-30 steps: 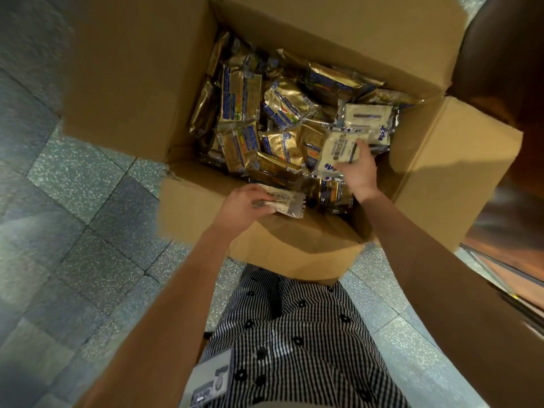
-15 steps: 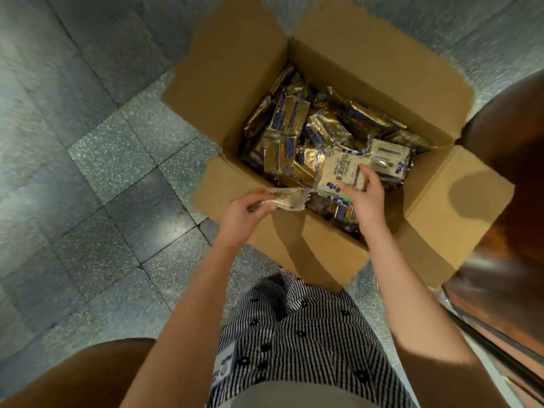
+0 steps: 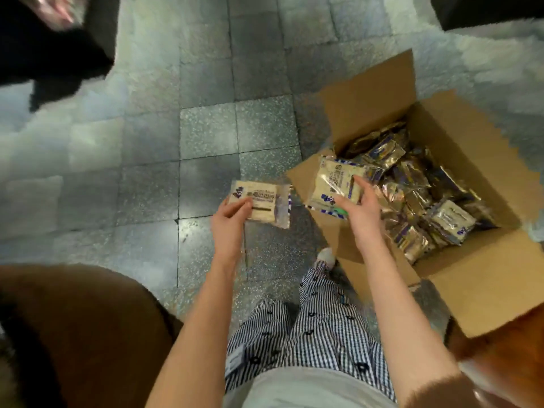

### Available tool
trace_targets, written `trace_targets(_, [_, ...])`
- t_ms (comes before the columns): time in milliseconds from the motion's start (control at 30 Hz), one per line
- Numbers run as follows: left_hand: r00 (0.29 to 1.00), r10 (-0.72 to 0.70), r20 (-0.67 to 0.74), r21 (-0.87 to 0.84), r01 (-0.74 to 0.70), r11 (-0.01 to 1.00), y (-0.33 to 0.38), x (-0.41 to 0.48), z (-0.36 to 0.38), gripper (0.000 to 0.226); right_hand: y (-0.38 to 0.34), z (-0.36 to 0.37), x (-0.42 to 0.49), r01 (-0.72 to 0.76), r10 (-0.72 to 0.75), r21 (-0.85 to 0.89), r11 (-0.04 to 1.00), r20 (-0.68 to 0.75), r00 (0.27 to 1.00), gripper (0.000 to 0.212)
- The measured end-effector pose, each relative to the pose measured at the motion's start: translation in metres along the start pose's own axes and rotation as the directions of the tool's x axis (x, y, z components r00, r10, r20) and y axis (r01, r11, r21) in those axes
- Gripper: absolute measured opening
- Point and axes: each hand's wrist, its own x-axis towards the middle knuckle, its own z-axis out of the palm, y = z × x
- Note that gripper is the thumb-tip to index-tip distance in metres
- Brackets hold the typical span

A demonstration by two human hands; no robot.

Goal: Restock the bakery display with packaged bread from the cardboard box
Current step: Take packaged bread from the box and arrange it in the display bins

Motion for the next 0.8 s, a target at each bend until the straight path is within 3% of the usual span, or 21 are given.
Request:
trace_targets(133, [0.957,0.01,-0.29,-0.188,-0.067,0.98,0.001,-0.041,-0.089,0.02,-0.016,0.067,-0.042,0.083,-0.059,-0.078,0.994,0.271,0.961,0.061])
trace_targets(300, [0.799,-0.081,-0.596,-0.372,-0.185,0.91,-0.011,-0.092,-0.183,0.02,-0.027,0.145,-0.099,0.212,-0.076,-0.172,0.962,0.576,0.814,0.058])
trace_targets(433, [0.654,-0.113,-0.748,-0.419,-0.334,0.844,-0.021,-0.139,-0.225,0.025,-0.031,0.195,-0.136,0.364,-0.045,-0.225,0.904,0.797,0.602,0.058])
trace_targets(600, [0.43,-0.226,-0.874,-0.431,-0.471,0.77,-0.038,-0.209,-0.256,0.03,-0.036,0.247,-0.188,0.531,0.036,-0.182,0.827,0.961,0.273,0.057])
trace_targets(800, [0.052,-0.331,-0.942,-0.304,-0.548,0.779,-0.071,-0.308,-0.272,0.026,-0.018,0.277,-0.271,0.529,0.12,-0.098,0.843,0.993,-0.007,0.062])
